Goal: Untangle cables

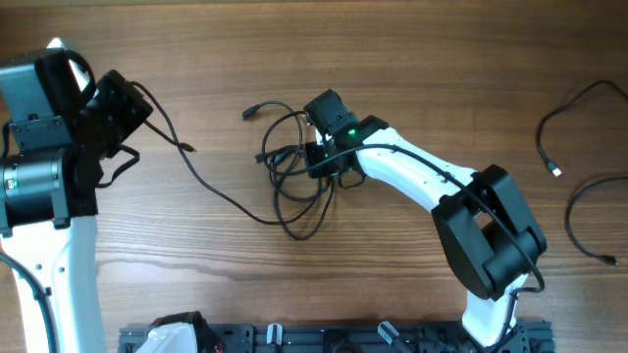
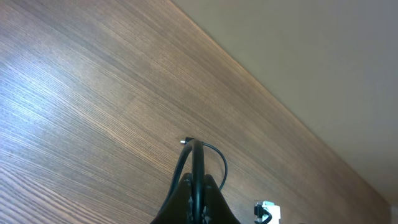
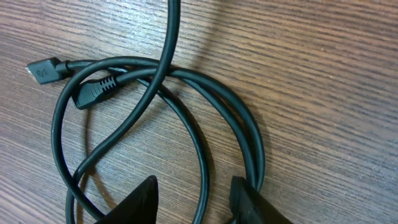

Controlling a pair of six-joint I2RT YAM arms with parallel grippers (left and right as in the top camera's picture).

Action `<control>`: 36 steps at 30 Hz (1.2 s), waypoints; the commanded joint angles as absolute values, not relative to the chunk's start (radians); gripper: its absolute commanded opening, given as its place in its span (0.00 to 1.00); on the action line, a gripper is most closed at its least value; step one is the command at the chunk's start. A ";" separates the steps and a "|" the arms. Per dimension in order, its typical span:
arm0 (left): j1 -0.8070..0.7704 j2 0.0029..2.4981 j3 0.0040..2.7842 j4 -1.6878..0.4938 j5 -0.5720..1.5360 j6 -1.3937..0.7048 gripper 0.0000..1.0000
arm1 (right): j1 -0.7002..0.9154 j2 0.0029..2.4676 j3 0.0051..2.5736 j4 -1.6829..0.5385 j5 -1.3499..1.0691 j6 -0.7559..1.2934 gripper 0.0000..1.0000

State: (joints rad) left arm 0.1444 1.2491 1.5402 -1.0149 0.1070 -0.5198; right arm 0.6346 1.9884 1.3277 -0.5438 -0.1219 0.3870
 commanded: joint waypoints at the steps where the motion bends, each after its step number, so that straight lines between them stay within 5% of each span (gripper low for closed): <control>1: 0.148 1.246 1.539 -1.016 0.123 -0.501 0.04 | 0.645 2.037 1.315 -0.537 -0.105 0.366 0.39; 21: 0.148 1.246 1.539 -1.030 0.123 -0.500 0.04 | 0.677 2.091 1.315 -0.569 -0.034 0.533 0.30; 25: 0.148 1.246 1.539 -1.031 0.123 -0.500 0.04 | 0.678 2.091 1.317 -0.580 -0.034 0.535 0.06; 36: 0.148 1.246 1.539 -1.034 0.123 -0.500 0.04 | 0.677 2.088 1.475 -0.859 -0.015 0.465 0.04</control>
